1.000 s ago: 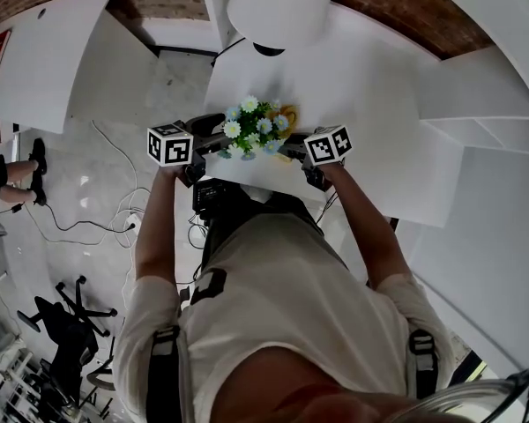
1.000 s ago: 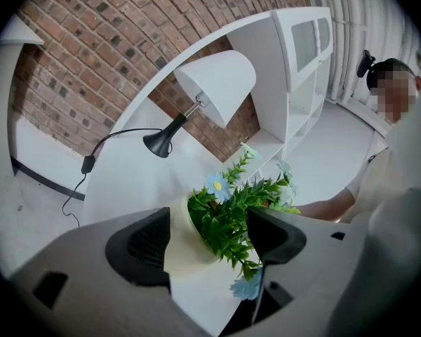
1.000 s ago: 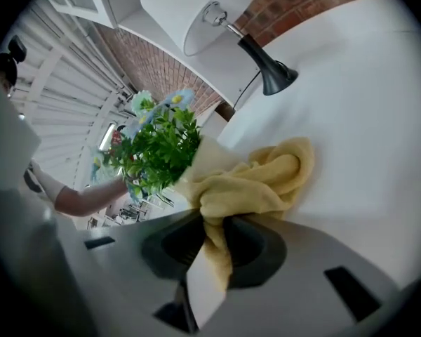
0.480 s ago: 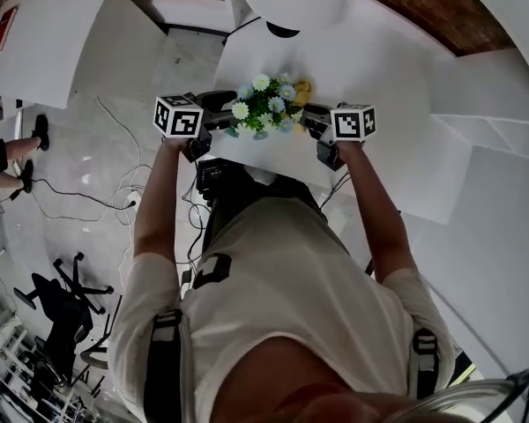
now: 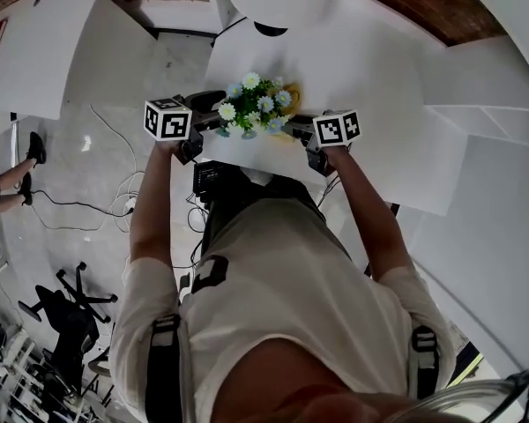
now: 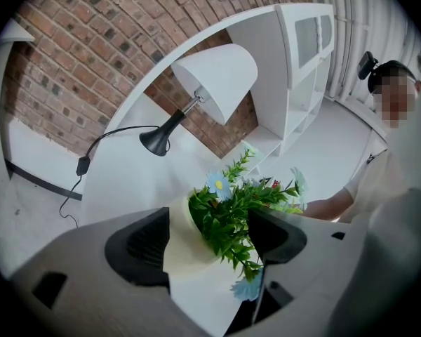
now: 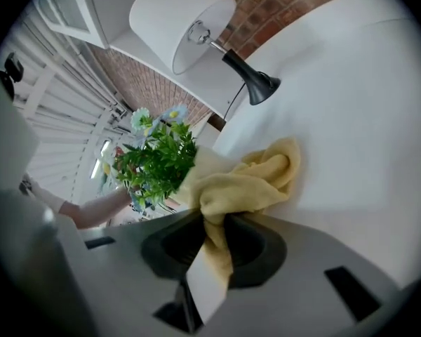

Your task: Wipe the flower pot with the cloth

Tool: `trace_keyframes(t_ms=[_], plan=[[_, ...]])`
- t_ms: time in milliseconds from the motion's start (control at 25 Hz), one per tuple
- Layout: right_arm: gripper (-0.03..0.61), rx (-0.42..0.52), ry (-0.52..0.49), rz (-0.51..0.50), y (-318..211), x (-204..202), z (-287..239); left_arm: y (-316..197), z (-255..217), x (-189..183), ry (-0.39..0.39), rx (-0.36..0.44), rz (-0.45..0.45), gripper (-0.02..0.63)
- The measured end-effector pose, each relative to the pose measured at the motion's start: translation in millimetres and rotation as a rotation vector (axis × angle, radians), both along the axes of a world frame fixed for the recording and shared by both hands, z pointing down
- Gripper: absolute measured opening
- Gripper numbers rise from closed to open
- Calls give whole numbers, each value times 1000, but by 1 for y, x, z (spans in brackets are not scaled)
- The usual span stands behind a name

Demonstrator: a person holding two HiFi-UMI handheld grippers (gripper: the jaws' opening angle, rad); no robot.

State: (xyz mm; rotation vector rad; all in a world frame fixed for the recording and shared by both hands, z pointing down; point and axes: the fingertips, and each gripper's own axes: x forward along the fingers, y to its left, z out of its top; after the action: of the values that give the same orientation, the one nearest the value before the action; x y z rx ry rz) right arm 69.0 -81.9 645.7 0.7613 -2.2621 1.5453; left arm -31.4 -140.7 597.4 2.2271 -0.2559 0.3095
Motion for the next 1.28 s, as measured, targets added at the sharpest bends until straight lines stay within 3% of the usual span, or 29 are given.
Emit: trace_keyframes(t_ms=[160, 320, 520, 600, 720, 800, 840, 1000, 1120, 1200, 1280], plan=[[87, 56, -26, 62, -15, 13, -21, -2, -2, 2, -4, 2, -2, 337], [87, 133, -123, 115, -36, 12, -60, -1, 0, 4, -2, 1, 6, 337], [86, 67, -168, 154, -41, 2, -49, -2, -1, 6, -5, -7, 37, 337], [84, 5, -201, 115, -28, -4, -46, -8, -5, 6, -14, 2, 44, 337], [84, -63, -142, -78, 10, -18, -30, -10, -4, 7, -5, -3, 66, 339], [84, -54, -91, -182, 33, -25, -22, -9, -3, 7, 7, -5, 64, 337], [84, -38, -84, -183, 37, -23, -21, -9, -3, 6, 8, -4, 60, 337], [84, 40, -79, 28, 8, 19, -32, -8, -3, 4, 11, -14, 65, 337], [84, 77, -20, 179, -25, 62, -38, -6, -2, 5, 16, -24, 85, 337], [84, 118, 19, 231, -45, 76, -42, -5, -1, 6, 17, -28, 98, 337], [86, 152, -32, 218, -58, 65, -52, -6, 0, 8, 15, -28, 103, 337]])
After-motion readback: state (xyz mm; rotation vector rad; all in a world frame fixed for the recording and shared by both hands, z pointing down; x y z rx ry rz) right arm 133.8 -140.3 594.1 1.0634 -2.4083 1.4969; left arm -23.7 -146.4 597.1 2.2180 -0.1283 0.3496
